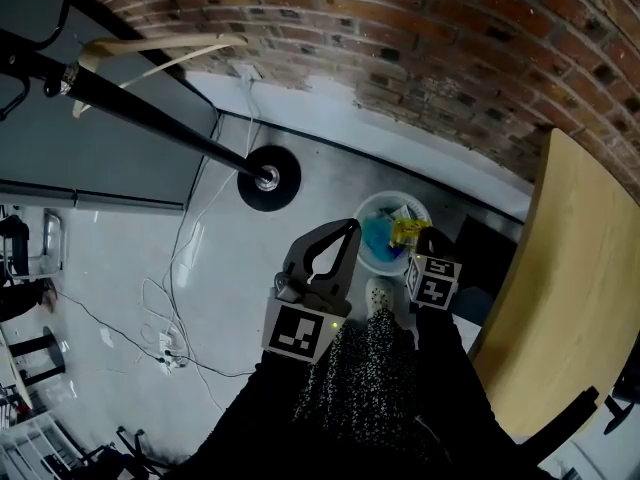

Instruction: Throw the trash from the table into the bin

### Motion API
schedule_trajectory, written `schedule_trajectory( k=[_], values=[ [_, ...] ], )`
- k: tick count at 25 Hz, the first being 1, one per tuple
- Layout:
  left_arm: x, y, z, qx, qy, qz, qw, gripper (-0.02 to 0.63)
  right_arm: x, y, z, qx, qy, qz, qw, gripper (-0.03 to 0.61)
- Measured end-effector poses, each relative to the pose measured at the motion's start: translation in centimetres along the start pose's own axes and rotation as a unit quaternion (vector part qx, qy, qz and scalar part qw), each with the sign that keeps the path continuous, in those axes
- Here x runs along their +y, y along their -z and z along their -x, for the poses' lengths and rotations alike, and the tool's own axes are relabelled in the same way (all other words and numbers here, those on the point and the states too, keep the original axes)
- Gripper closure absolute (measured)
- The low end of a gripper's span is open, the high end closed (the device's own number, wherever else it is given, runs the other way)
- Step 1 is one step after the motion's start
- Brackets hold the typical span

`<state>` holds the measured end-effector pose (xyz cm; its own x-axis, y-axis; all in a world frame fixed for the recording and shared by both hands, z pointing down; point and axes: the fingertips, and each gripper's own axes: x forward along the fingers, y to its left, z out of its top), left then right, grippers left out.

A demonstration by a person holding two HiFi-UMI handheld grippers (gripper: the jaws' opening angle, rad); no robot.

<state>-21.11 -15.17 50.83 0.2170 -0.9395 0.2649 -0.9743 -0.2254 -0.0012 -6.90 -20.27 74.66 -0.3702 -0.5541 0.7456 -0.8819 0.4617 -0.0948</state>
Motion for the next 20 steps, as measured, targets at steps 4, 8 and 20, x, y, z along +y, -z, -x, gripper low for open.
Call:
schedule_trajectory(
  k=[4, 8, 20],
  values=[
    [0.1, 0.4, -0.1, 0.002, -0.001, 0.005, 1.0000, 0.607, 0.1, 1.4, -0.6, 0.021, -0.010, 0.000, 1.000, 0.542],
    [0.0, 0.6, -0.1, 0.003, -0.001, 0.001, 1.0000, 0.607, 0.5, 3.6, -1.3, 0.060, -0.033, -0.010, 0.998, 0.538],
    [-0.1, 1.4, 0.6, 0.012, -0.005, 0.005, 0.9999, 0.607, 1.5, 5.1, -1.9, 0.082, -0.058, -0.033, 0.994, 0.423]
  ],
)
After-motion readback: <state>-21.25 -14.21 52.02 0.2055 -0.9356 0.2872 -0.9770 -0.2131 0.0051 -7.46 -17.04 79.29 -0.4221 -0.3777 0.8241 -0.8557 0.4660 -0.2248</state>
